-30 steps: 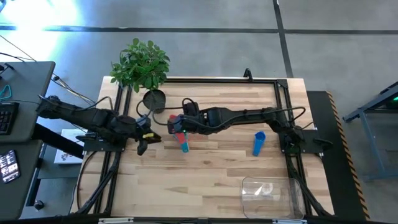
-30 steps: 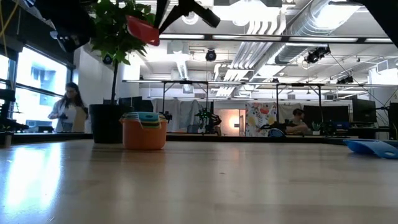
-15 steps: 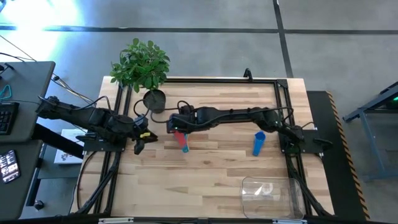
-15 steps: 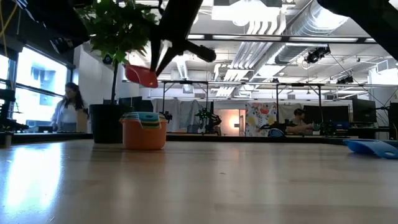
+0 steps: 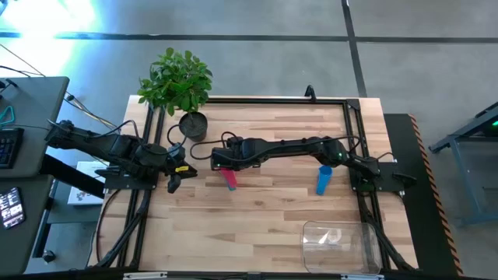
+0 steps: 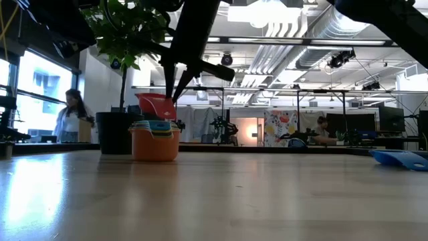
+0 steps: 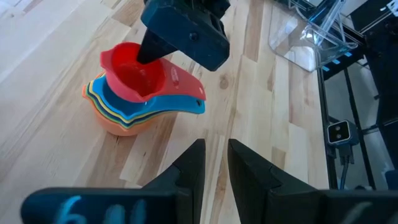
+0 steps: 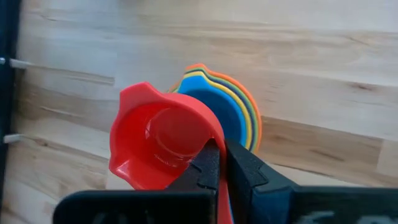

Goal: Nest measuring cups in basket
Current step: Stack the pink measuring cup on the light blue measuring cup

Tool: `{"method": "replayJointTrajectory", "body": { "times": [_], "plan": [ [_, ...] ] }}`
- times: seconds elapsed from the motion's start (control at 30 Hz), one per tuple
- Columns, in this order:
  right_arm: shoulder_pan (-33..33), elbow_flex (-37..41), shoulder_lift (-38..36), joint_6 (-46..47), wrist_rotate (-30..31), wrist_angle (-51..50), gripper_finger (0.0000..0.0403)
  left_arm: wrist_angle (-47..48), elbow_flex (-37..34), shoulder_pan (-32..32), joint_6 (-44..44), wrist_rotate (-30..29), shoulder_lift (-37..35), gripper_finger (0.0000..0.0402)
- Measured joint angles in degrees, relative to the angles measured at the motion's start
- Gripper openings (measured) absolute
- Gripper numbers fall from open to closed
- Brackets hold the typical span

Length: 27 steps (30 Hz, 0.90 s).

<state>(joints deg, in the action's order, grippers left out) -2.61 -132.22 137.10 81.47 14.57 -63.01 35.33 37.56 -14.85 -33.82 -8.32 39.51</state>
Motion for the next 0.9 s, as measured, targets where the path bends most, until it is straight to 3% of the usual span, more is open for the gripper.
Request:
{"method": "replayJointTrajectory", "body": {
  "times": [0.73,0.9],
  "plan": [
    [0.0,0.0,2.47,0.61,-1.57,0.37,0.0,0.02,0.0,0.0,0.0,0.0,0.0,0.0058],
    [0.0,0.0,2.48,-0.05,-2.65,0.36,0.0016,0.02,0.0,0.0,0.0,0.0,0.02,0.0058]
  ]
}}
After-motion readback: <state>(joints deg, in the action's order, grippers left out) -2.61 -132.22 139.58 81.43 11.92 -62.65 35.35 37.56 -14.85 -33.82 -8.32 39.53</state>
